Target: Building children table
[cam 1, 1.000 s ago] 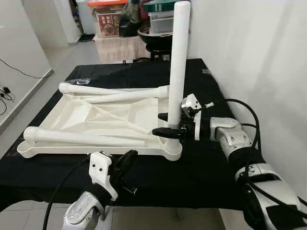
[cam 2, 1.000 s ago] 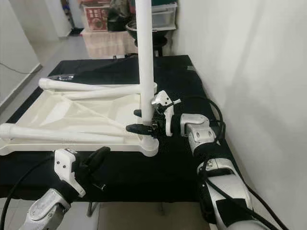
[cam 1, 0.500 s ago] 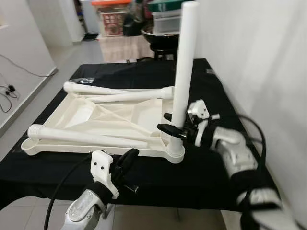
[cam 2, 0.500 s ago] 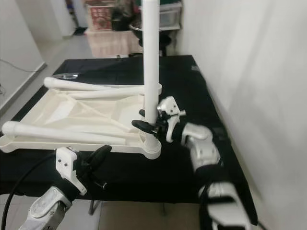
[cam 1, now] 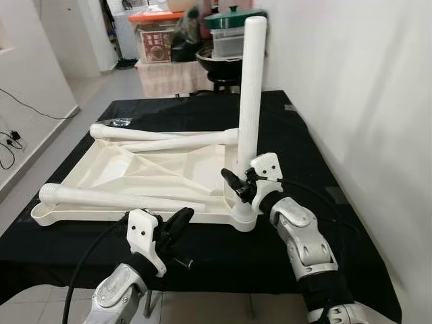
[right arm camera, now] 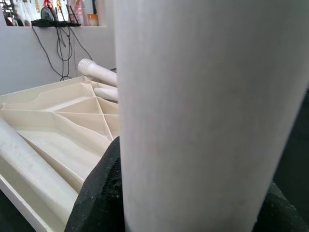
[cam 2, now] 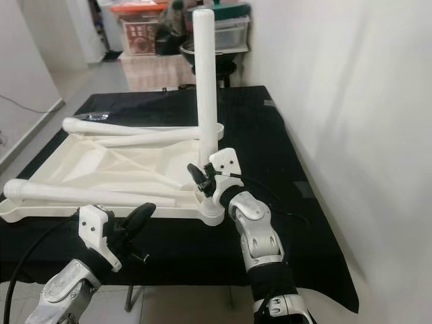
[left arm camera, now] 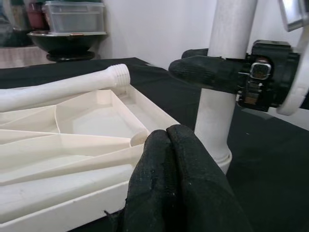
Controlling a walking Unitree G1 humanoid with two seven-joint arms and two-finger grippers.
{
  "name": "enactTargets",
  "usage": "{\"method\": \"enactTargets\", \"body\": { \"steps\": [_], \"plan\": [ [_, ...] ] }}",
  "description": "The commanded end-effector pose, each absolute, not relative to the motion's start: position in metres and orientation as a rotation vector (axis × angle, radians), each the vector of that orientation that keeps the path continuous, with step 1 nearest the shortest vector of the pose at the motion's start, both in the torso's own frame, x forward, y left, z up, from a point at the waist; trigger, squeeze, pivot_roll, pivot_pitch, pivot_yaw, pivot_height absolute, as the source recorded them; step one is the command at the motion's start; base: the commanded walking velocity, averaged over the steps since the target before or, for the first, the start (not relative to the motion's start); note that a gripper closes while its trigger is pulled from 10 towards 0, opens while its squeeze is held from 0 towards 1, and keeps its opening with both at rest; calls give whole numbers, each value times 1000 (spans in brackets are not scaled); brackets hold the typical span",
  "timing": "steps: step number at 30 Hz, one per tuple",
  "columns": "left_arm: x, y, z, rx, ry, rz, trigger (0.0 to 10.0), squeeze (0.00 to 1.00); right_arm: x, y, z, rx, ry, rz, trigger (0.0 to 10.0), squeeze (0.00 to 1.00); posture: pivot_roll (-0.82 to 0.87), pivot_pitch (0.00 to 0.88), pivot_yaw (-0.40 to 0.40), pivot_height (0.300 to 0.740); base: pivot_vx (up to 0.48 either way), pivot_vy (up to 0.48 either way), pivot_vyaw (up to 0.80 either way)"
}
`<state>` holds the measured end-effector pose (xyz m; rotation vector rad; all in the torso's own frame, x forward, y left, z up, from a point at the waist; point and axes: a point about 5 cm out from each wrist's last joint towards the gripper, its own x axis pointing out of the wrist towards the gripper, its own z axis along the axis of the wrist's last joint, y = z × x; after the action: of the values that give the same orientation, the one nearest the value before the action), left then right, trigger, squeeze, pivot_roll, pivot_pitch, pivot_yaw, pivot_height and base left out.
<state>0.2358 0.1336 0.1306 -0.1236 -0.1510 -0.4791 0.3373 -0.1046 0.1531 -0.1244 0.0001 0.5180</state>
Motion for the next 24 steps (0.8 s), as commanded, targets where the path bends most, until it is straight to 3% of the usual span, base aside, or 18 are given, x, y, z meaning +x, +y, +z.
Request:
{"method": "enactTargets", "body": {
  "steps": [1, 2, 6, 12, 13, 24],
  "plan": [
    [238, 137, 128, -110, -147, -459, 10000, 0, 332, -107, 132, -150, 114, 512, 10000, 0, -13, 0, 26, 740, 0, 0, 0],
    [238, 136, 128, -113, -144, -464, 10000, 0, 333, -106, 134, -137, 122, 558, 10000, 1000, -12, 0, 28, 740, 0, 0, 0],
    [238, 135, 128, -121, -140, -477, 10000, 0, 337, -106, 140, -109, 109, 668, 10000, 1000, -12, 0, 28, 740, 0, 0, 0],
    [234, 132, 130, -126, -144, -485, 10000, 0, 342, -109, 165, -150, 38, 1069, 10000, 1000, 13, 1, 21, 740, 0, 0, 0],
    [232, 132, 130, -126, -145, -484, 10000, 0, 345, -111, 170, -183, 36, 1152, 10000, 0, 19, 7, 22, 740, 0, 0, 0],
    [224, 133, 131, -126, -141, -486, 10000, 0, 363, -111, 189, -142, 57, 1258, 10000, 0, 50, 35, 23, 740, 0, 0, 0]
  ]
}}
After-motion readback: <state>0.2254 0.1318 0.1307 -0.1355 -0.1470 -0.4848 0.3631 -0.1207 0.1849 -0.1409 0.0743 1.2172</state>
